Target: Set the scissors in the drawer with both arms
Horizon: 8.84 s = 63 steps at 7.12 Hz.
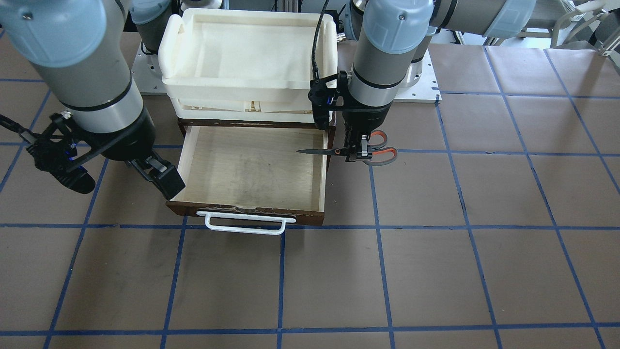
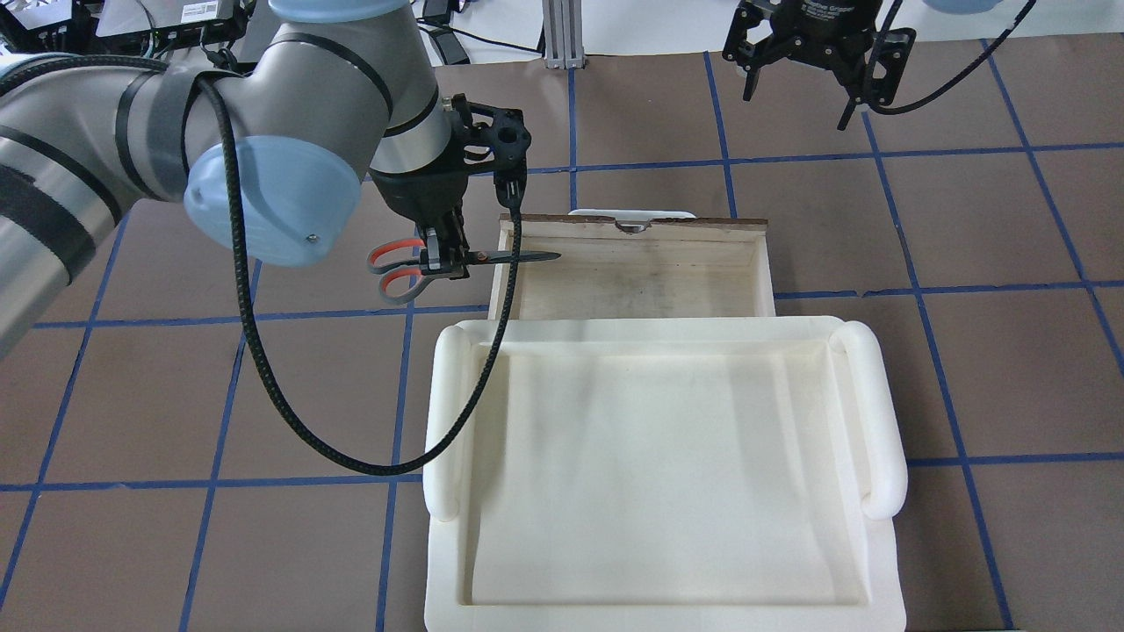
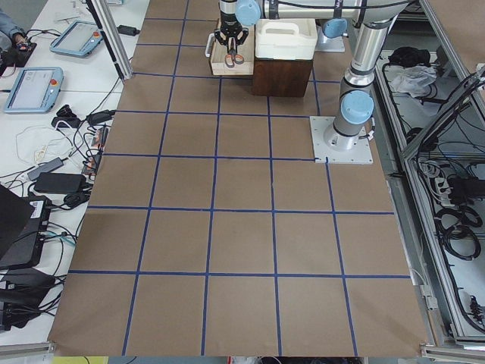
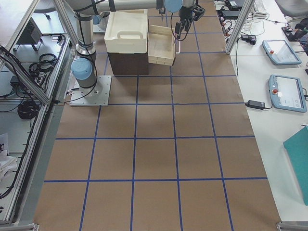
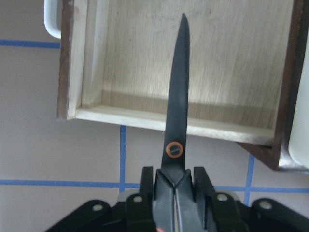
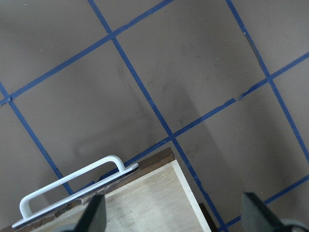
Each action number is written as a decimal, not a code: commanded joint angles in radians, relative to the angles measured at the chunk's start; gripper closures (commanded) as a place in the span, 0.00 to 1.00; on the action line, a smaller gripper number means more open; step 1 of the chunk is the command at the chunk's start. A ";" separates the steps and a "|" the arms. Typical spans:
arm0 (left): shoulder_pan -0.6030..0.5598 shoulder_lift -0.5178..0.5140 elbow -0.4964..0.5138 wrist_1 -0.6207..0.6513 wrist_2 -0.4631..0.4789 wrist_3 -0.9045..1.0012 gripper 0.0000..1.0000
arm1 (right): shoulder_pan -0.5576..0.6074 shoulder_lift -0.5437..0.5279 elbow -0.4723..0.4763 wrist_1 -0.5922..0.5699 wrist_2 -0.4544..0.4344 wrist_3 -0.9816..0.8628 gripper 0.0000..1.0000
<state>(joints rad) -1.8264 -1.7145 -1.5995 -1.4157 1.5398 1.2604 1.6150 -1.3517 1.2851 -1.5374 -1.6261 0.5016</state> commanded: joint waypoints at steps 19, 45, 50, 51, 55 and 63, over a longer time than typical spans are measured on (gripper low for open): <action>-0.248 -0.224 0.038 0.158 -0.003 -0.165 1.00 | -0.014 -0.086 0.054 0.005 0.060 -0.387 0.00; 0.167 0.036 0.109 -0.169 0.008 -1.079 0.00 | 0.002 -0.173 0.132 0.043 0.071 -0.387 0.00; 0.194 0.168 0.089 -0.246 0.084 -1.319 0.02 | -0.003 -0.181 0.134 0.045 0.112 -0.390 0.00; 0.191 0.173 0.084 -0.247 0.076 -1.373 0.00 | -0.003 -0.181 0.134 0.045 0.111 -0.390 0.00; 0.194 0.168 0.067 -0.243 0.074 -1.372 0.00 | -0.003 -0.187 0.134 0.048 0.045 -0.393 0.00; 0.197 0.158 0.047 -0.161 0.042 -1.240 0.00 | -0.001 -0.191 0.140 0.059 0.051 -0.390 0.00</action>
<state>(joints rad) -1.6292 -1.5563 -1.5519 -1.5787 1.5834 0.0101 1.6138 -1.5432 1.4240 -1.4789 -1.5732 0.1119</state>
